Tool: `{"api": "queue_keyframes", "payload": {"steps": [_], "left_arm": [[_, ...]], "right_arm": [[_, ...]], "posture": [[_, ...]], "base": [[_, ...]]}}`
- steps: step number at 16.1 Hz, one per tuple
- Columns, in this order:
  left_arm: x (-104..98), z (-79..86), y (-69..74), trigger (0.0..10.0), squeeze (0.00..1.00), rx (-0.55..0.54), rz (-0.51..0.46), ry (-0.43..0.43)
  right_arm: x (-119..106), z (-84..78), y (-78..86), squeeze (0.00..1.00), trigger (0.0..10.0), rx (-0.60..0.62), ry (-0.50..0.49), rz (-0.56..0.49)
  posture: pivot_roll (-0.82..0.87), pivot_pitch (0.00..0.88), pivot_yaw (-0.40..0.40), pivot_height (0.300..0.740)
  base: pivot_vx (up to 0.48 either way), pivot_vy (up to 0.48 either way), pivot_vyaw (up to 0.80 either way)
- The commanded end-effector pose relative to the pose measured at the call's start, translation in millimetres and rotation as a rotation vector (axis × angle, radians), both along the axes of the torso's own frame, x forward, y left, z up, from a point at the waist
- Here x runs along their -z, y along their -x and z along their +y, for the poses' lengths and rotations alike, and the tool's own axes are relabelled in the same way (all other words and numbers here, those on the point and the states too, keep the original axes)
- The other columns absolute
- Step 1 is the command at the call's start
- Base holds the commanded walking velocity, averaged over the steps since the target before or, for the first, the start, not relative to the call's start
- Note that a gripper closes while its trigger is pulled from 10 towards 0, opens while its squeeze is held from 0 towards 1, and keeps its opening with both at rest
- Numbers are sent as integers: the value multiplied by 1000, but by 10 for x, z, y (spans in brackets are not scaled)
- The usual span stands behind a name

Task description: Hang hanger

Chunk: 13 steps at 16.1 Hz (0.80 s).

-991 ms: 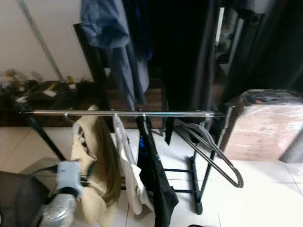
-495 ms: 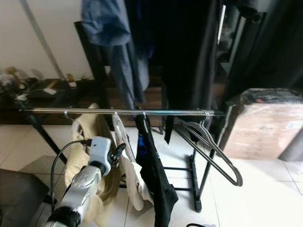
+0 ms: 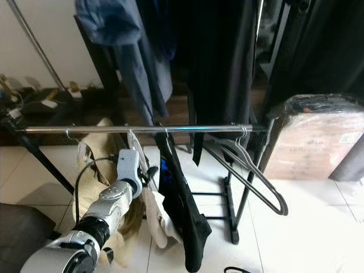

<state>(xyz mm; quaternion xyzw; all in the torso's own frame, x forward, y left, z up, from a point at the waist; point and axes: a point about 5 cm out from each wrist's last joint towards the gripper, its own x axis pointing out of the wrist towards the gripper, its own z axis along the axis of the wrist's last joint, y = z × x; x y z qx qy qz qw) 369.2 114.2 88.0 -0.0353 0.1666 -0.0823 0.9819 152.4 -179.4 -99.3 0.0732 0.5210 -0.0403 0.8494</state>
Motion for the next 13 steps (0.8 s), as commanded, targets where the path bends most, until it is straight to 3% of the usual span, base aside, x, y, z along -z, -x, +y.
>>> {"api": "queue_keyframes", "payload": {"steps": [1,5,13], "left_arm": [[-17,31,-27,10000,0,-29,30,5],[-95,81,-89,10000,0,-95,50,-1],[-225,86,-164,10000,0,-112,30,2]], "right_arm": [[61,44,152,0,10000,14,-17,50],[82,71,212,0,10000,23,-30,58],[139,122,405,0,10000,31,-48,83]], "posture": [[-189,157,52,740],[-185,185,59,740],[-206,278,72,740]], "base": [[0,0,0],[0,0,0],[0,0,0]]}}
